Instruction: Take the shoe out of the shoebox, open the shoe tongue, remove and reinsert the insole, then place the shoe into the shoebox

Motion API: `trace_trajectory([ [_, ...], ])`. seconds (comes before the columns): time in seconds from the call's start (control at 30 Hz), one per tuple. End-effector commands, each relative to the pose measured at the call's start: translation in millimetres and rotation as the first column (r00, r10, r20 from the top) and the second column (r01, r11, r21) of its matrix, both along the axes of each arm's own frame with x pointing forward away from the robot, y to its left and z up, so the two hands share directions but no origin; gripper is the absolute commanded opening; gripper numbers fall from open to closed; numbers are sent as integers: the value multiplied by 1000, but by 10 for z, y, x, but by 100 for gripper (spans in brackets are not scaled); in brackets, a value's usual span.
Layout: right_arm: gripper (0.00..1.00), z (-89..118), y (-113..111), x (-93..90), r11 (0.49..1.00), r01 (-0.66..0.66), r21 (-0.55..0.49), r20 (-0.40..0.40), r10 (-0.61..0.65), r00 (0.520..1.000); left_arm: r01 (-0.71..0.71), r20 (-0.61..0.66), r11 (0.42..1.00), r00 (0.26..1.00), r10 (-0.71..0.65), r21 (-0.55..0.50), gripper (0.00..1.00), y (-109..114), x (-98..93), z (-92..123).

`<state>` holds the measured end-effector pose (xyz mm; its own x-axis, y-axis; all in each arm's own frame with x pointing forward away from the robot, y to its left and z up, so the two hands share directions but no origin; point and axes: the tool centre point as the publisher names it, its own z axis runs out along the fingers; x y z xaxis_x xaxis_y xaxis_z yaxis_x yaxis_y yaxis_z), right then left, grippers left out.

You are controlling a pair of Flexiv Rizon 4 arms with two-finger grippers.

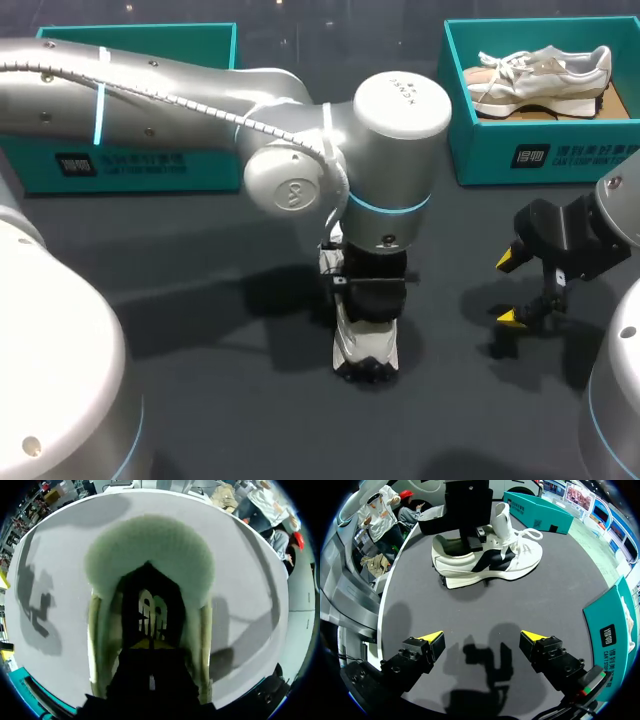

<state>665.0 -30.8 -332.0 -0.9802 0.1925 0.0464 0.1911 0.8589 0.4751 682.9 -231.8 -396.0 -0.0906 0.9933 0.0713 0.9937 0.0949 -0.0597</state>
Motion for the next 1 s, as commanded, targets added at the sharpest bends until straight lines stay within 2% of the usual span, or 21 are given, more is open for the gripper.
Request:
trace_trajectory([
  [0.03,100,6,-4,-18,1000,1,-2,2,-1,1000,-29,21,999,999,30,-41,0,37,67,-173],
  [0.17,100,6,-4,-18,1000,1,-2,2,-1,1000,-40,14,995,999,42,-92,0,71,107,19],
  [0.3,100,6,-4,-18,1000,1,-2,2,-1,1000,-24,0,987,1000,25,-159,0,89,72,301],
  [0.4,100,6,-4,-18,1000,1,-2,2,-1,1000,-15,17,977,1000,19,-213,0,64,35,524],
  [0.5,100,6,-4,-18,1000,1,-2,2,-1,1000,-20,50,970,998,33,-244,0,11,28,653],
  [0.67,100,6,-4,-18,1000,1,-2,2,-1,1000,-46,89,966,994,70,-254,0,-65,98,642],
  [0.87,100,6,-4,-18,1000,1,-2,2,-1,1000,-47,125,973,989,77,-228,0,-37,89,576],
  [1.0,100,6,-4,-18,1000,1,-2,2,-1,1000,-65,132,975,987,95,-213,10,-5,129,502],
])
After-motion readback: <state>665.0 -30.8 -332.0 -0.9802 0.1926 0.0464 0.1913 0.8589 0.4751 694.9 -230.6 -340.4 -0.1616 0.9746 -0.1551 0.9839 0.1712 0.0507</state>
